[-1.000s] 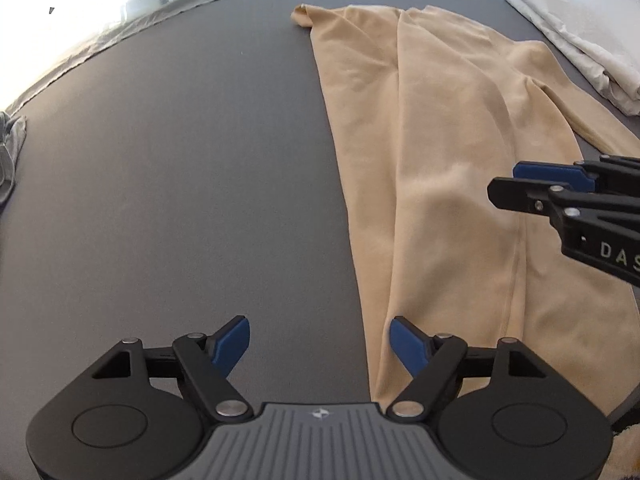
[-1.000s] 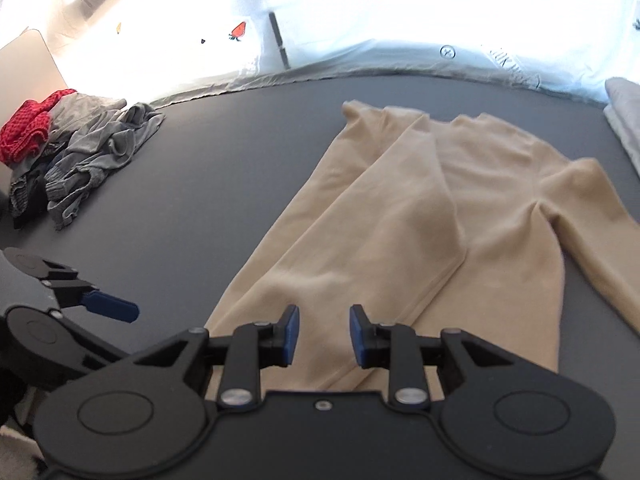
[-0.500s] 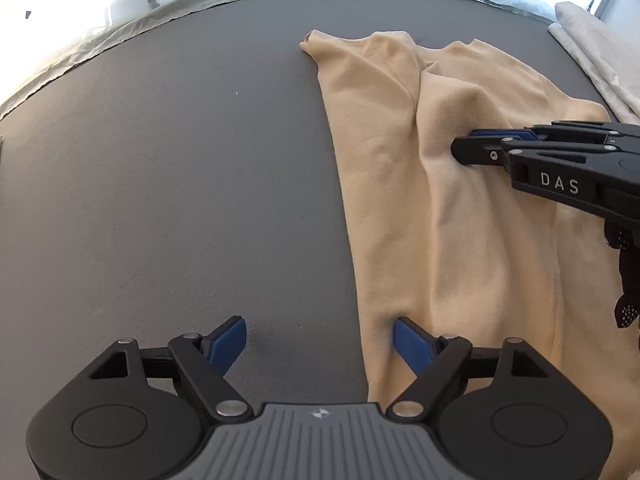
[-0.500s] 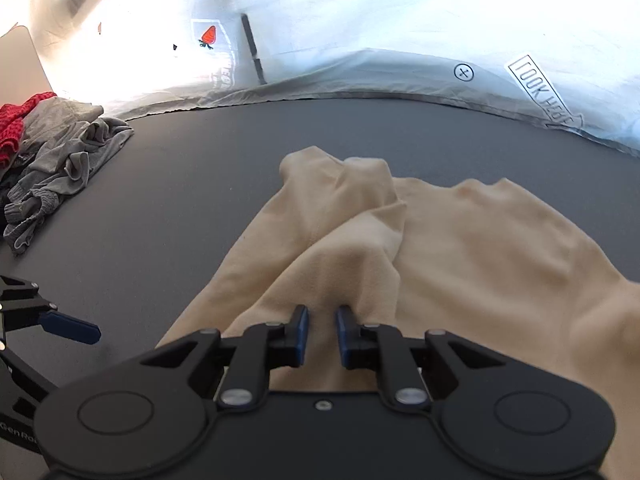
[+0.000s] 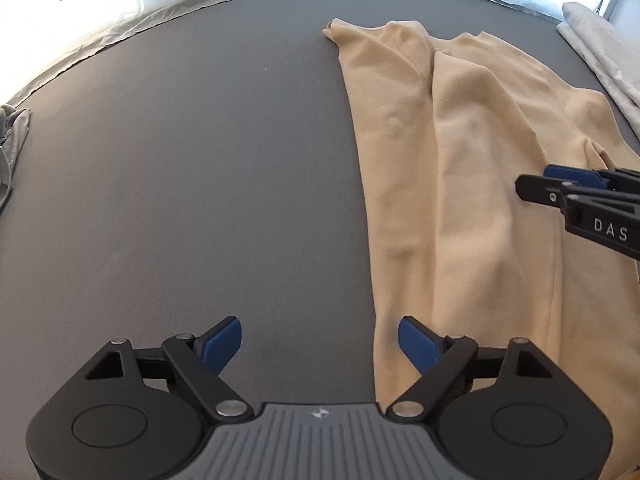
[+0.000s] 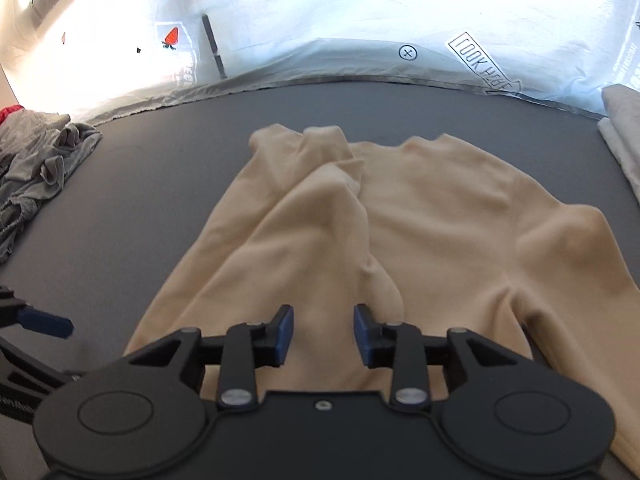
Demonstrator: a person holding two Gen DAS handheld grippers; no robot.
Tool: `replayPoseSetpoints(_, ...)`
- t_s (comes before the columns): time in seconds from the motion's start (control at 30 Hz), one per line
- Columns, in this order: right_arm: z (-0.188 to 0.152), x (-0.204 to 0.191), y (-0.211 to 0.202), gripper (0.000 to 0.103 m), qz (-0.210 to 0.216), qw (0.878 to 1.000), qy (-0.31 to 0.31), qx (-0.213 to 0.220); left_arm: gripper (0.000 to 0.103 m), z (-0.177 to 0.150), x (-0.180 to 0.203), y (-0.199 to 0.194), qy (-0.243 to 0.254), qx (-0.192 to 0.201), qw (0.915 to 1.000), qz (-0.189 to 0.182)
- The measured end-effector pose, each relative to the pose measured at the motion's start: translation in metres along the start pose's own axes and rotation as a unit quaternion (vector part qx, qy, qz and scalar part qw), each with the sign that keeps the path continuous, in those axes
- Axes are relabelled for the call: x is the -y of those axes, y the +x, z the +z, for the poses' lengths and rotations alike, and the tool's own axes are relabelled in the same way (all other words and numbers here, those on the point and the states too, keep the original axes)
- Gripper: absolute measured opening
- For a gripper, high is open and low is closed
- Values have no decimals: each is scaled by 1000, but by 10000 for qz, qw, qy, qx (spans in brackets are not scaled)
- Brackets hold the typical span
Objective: Fold clothes
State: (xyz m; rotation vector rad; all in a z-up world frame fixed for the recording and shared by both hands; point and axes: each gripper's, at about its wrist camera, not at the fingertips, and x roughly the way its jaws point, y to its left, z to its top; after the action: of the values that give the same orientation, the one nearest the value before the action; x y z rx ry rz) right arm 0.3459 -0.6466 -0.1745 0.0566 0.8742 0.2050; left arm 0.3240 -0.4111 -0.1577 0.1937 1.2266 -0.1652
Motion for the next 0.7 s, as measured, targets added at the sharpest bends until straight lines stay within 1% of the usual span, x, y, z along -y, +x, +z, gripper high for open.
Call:
replayPoseSetpoints(0.03, -9, 3, -10, 45, -121, 9999, 38, 22, 86, -6, 1, -6, -15, 38, 10000, -12)
replayPoseSetpoints(0.07, -17, 7, -19, 50, -245, 9996, 134, 59, 86, -13, 1, -11, -30, 78, 10000, -21)
replayPoseSetpoints(0.1, -25, 13, -28, 56, -362, 9989, 264, 106, 86, -19, 0, -17, -42, 117, 9999, -22)
replayPoseSetpoints(0.2, -47, 41, -50, 59, -818, 9936, 757, 186, 86, -35, 4, -28, -81, 161, 9998, 7)
replayPoseSetpoints(0.3, -71, 73, -72, 66, -1322, 9823, 1307, 241, 86, -49, 15, -32, -51, 117, 9999, -7)
replayPoseSetpoints(0.37, -87, 95, -87, 68, -1608, 9722, 1677, 282, 86, -58, 23, -33, -12, 39, 10000, -29)
replayPoseSetpoints(0.43, -105, 114, -102, 71, -1817, 9622, 1999, 336, 86, -67, 32, -30, 28, -134, 9999, 6)
replayPoseSetpoints(0.53, -133, 144, -124, 72, -2216, 9424, 2475, 382, 86, -81, 41, -26, 5, -380, 9992, 94)
replayPoseSetpoints(0.63, -156, 175, -146, 75, -2526, 9209, 2930, 478, 87, -90, 43, -27, -218, -357, 9990, 175)
replayPoseSetpoints(0.7, -167, 193, -160, 77, -2701, 9091, 3120, 562, 89, -94, 43, -28, -344, -328, 9986, 253)
